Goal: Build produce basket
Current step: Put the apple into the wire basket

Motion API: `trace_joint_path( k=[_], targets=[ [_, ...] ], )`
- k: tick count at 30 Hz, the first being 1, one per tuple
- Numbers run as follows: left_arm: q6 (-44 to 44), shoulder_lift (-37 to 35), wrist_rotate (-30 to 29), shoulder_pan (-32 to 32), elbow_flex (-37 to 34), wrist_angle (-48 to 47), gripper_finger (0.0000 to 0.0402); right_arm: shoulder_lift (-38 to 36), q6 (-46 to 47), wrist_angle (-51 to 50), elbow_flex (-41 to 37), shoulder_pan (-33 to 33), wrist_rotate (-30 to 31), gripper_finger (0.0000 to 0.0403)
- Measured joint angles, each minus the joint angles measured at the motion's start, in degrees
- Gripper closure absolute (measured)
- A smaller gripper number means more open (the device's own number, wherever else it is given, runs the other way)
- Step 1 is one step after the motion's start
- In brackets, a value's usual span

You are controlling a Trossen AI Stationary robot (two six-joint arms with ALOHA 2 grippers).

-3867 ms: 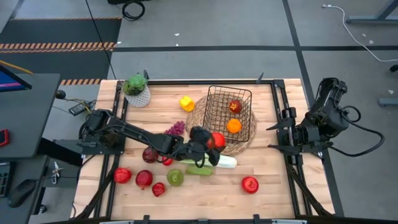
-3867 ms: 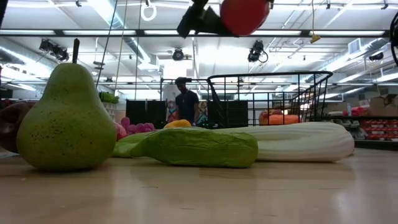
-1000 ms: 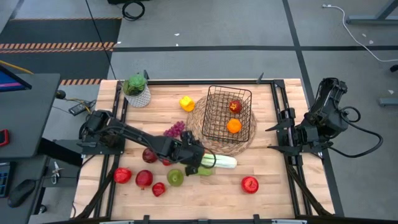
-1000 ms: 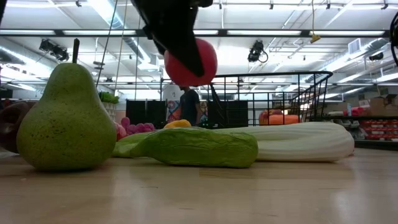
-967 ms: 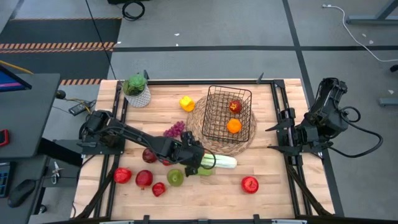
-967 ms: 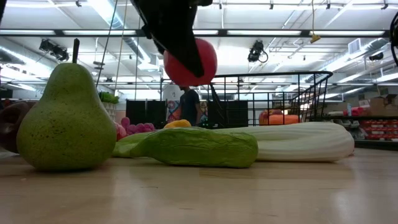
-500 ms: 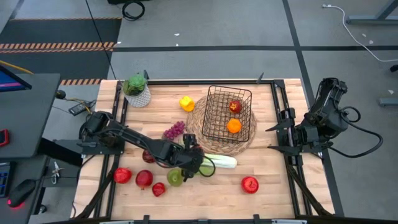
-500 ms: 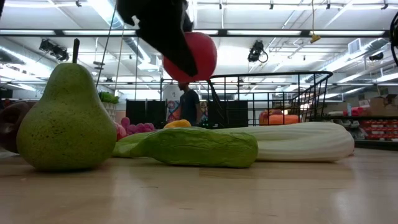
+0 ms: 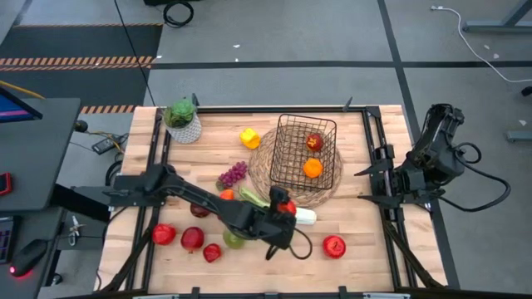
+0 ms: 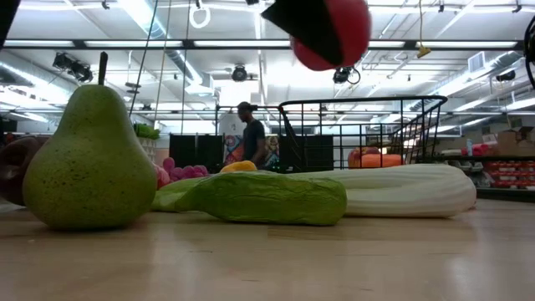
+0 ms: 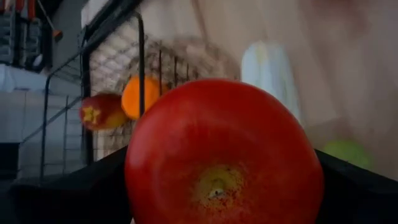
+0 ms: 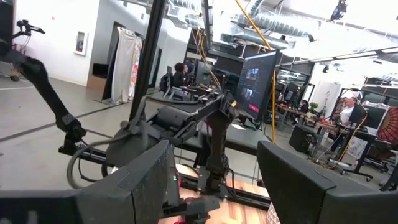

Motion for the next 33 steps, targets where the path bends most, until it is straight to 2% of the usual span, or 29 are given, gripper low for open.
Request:
trace_joint_path(
  k=[3, 6, 33],
  targets=[
    [0.0, 2.8, -0.2, 0.0, 4.6, -3.7, 0.0049, 0.0, 0.0, -0.5, 0.0, 0.0, 0.0, 0.0156],
    [0.5, 4.1, -0.5, 0.0, 6.2, -4.6, 0.0049, 0.1, 0.0, -0.5, 0.0, 0.0, 0.0, 0.0156],
    [1.9, 4.2, -0.5, 0.0, 5.7, -5.0, 0.0049, 0.1, 0.0, -0.5, 0.0, 0.0, 0.0, 0.0156]
  ],
)
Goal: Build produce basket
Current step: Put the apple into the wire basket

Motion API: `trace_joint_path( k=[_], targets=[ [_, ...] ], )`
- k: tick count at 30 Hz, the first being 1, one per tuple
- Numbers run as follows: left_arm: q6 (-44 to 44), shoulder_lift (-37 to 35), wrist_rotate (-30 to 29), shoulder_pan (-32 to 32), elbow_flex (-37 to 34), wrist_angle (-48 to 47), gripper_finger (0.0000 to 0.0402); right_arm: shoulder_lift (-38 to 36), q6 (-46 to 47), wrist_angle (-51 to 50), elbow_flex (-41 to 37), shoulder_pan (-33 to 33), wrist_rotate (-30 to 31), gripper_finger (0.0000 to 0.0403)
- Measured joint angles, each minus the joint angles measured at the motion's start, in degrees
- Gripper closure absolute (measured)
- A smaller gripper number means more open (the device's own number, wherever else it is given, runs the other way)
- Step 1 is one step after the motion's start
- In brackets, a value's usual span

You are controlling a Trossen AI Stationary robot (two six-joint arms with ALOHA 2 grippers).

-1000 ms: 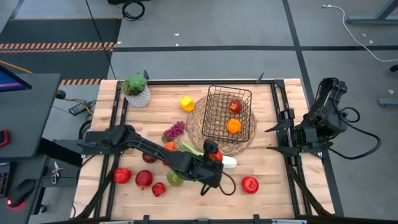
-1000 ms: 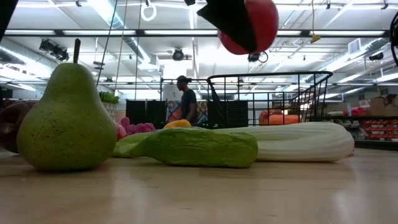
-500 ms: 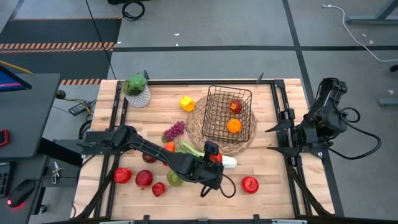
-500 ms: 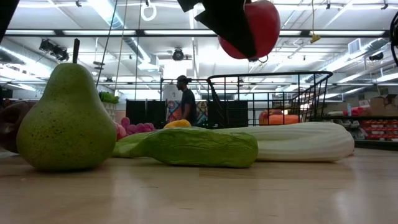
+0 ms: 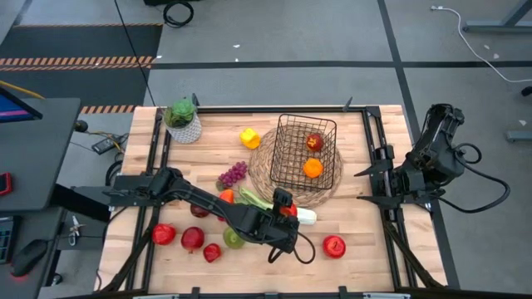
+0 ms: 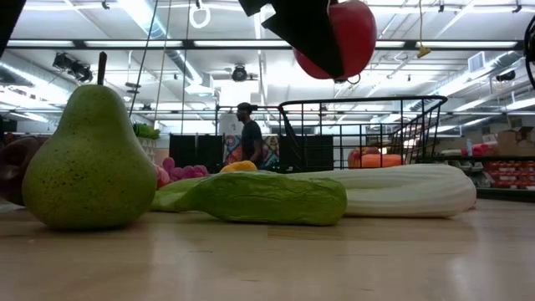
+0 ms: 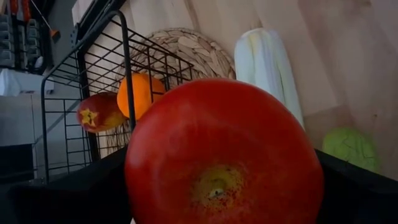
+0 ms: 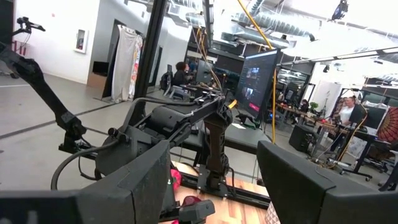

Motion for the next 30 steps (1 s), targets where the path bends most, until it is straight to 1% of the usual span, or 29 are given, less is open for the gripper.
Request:
trace_joint_path(
  k=[16, 20, 24, 30],
  targets=[
    [0.0, 0.0, 0.0, 0.1, 0.0, 0.0, 0.0049, 0.0, 0.0, 0.0, 0.0, 0.0, 0.0, 0.0156],
    [0.0, 0.0, 0.0, 1.5, 0.0, 0.7, 0.0049, 0.0, 0.0, 0.2, 0.0, 0.0, 0.0, 0.0156],
    [-0.7, 0.0, -1.9, 4.7, 0.0, 4.2, 0.0049, 0.0, 0.0, 0.5, 0.0, 0.0, 0.0, 0.0156],
    [-2.4, 0.0, -1.9, 10.0, 0.0, 15.1, 0.0049, 0.0, 0.0, 0.6, 0.0, 0.0, 0.0, 0.0156]
  ],
)
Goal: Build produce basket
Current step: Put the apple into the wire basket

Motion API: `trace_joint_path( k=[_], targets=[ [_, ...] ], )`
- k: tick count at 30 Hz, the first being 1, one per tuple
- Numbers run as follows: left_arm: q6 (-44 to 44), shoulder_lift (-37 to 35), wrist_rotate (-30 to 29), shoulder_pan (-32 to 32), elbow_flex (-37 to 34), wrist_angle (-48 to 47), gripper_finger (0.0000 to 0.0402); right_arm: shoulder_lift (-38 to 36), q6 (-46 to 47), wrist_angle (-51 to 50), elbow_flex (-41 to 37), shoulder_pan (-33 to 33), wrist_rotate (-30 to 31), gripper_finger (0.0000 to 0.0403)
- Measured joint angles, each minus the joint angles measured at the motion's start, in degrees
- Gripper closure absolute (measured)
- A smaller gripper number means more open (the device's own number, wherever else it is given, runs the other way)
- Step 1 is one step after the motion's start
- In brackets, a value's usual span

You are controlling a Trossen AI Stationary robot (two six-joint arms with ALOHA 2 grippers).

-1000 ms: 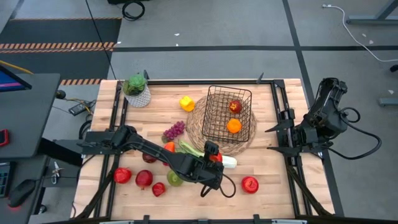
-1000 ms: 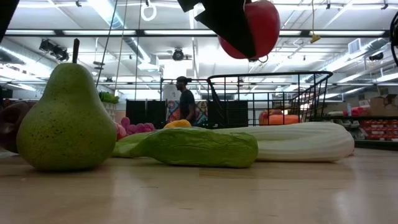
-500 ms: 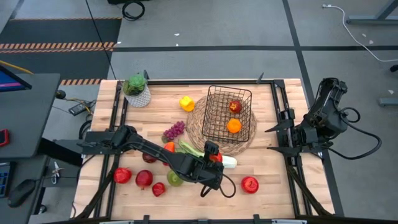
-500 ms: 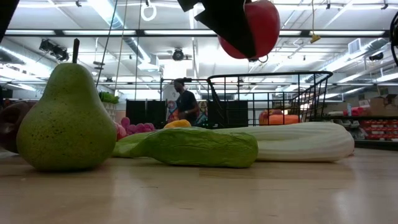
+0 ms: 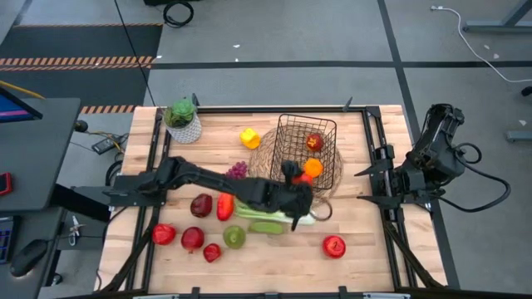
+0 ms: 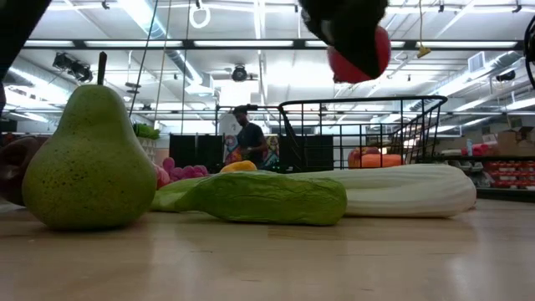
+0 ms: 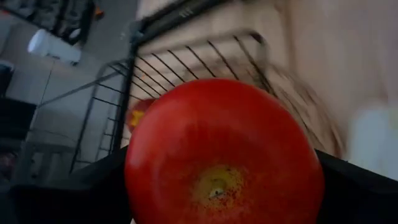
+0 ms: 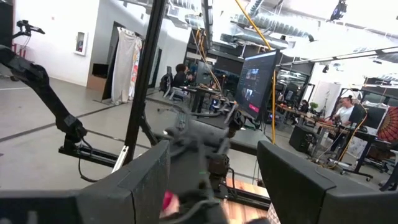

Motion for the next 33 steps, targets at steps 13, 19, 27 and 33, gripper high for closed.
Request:
trace_joint_path(
  k=[13, 19, 27, 33],
  targets=[
    [-26.7, 1.8, 8.4, 13.5, 0.0, 1.6, 0.0049, 0.0, 0.0, -0.7, 0.0, 0.0, 0.0, 0.0156],
    [-29.6, 4.5, 18.1, 18.6, 0.0, 1.2, 0.0049, 0.1, 0.0, -0.9, 0.0, 0.0, 0.0, 0.0156],
    [-29.5, 5.9, 22.3, 21.1, 0.1, 1.7, 0.0049, 0.0, 0.0, -0.9, 0.0, 0.0, 0.0, 0.0156],
    [-28.7, 6.8, 22.5, 21.0, 0.1, 1.7, 0.0049, 0.0, 0.0, -0.9, 0.0, 0.0, 0.0, 0.0156]
  ],
)
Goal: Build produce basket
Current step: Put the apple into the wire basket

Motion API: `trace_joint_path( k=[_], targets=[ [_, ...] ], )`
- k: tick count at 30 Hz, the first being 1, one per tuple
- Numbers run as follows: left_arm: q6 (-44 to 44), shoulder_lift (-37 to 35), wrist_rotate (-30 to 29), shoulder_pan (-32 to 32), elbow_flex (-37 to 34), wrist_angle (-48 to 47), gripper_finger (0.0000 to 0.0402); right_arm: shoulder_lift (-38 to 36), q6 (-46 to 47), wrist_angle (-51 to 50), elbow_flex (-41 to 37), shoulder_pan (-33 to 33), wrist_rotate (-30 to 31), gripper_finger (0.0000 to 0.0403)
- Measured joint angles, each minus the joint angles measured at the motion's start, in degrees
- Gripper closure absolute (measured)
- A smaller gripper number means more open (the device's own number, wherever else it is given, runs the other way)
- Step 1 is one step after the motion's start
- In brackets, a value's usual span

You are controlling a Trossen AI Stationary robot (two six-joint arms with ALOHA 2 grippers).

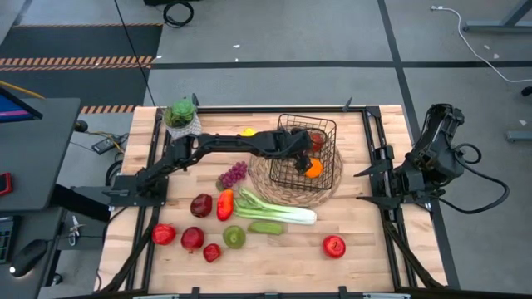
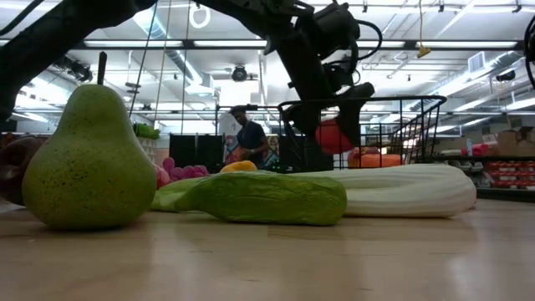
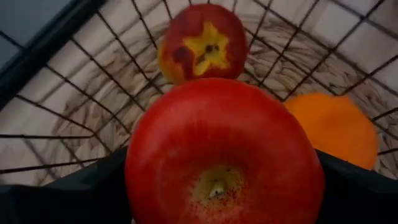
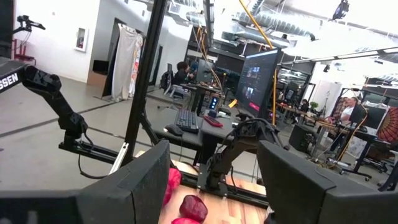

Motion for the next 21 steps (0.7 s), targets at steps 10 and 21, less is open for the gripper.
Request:
trace_joint_path(
  k=[10, 21],
  targets=[
    [12.7, 1.1, 0.0, -1.4, 0.0, -2.5, 0.0049, 0.0, 0.0, 0.0, 0.0, 0.0, 0.0, 0.0156],
    [31.1, 1.1, -17.1, -2.8, -0.1, -3.0, 0.0049, 0.0, 0.0, 0.0, 0.0, 0.0, 0.0, 0.0156]
  ],
)
